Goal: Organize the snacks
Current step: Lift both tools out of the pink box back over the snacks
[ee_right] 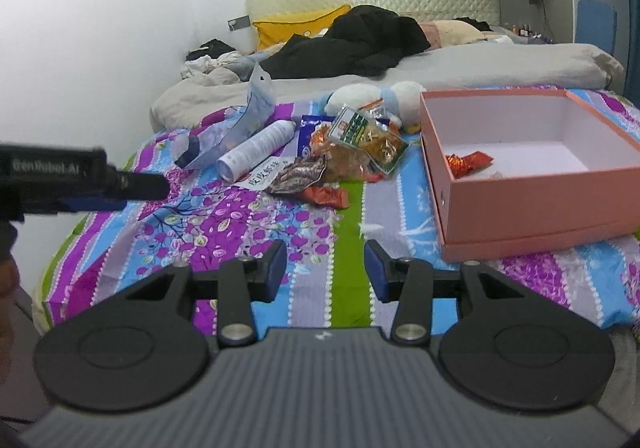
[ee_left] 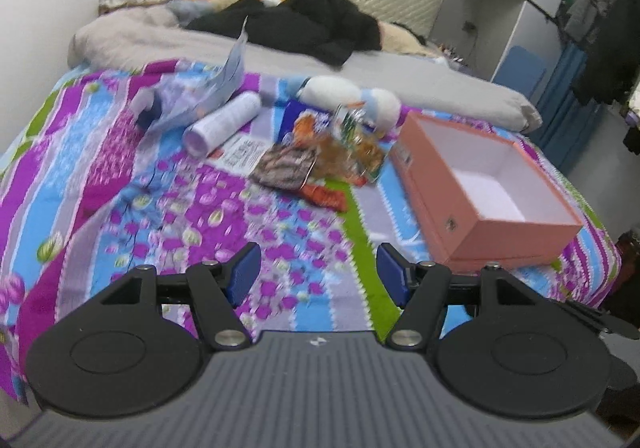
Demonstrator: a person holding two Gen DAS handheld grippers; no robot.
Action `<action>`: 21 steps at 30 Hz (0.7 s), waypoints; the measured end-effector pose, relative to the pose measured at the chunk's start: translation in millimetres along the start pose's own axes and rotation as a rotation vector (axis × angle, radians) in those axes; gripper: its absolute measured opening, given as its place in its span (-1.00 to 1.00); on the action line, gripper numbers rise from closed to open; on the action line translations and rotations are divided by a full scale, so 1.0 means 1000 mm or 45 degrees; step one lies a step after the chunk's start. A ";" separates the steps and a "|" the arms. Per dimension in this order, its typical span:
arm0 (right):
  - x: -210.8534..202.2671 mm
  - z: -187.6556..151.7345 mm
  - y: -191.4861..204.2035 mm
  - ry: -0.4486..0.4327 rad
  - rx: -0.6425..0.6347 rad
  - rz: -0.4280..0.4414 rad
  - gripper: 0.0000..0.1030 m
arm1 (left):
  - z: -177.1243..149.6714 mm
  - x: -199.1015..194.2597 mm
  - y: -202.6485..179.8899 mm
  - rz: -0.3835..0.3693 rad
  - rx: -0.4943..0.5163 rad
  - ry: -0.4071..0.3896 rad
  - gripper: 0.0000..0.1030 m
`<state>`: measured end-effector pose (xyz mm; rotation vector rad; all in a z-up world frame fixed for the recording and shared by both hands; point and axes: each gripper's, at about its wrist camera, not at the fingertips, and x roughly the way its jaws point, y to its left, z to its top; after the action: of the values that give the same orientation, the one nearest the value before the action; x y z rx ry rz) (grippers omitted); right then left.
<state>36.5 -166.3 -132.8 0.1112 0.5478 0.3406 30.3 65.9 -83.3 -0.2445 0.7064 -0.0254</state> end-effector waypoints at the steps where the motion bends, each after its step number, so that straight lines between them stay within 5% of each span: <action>1: 0.001 -0.003 0.000 0.005 0.005 0.000 -0.11 | -0.003 0.003 0.004 0.002 -0.009 0.007 0.34; 21: 0.057 -0.017 -0.003 0.047 -0.013 -0.093 -0.11 | 0.006 0.074 0.052 -0.007 -0.052 0.069 0.34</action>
<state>73.8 -149.0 -175.9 0.0749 0.5849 0.2746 87.3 110.2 -137.8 -0.2857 0.7606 -0.0229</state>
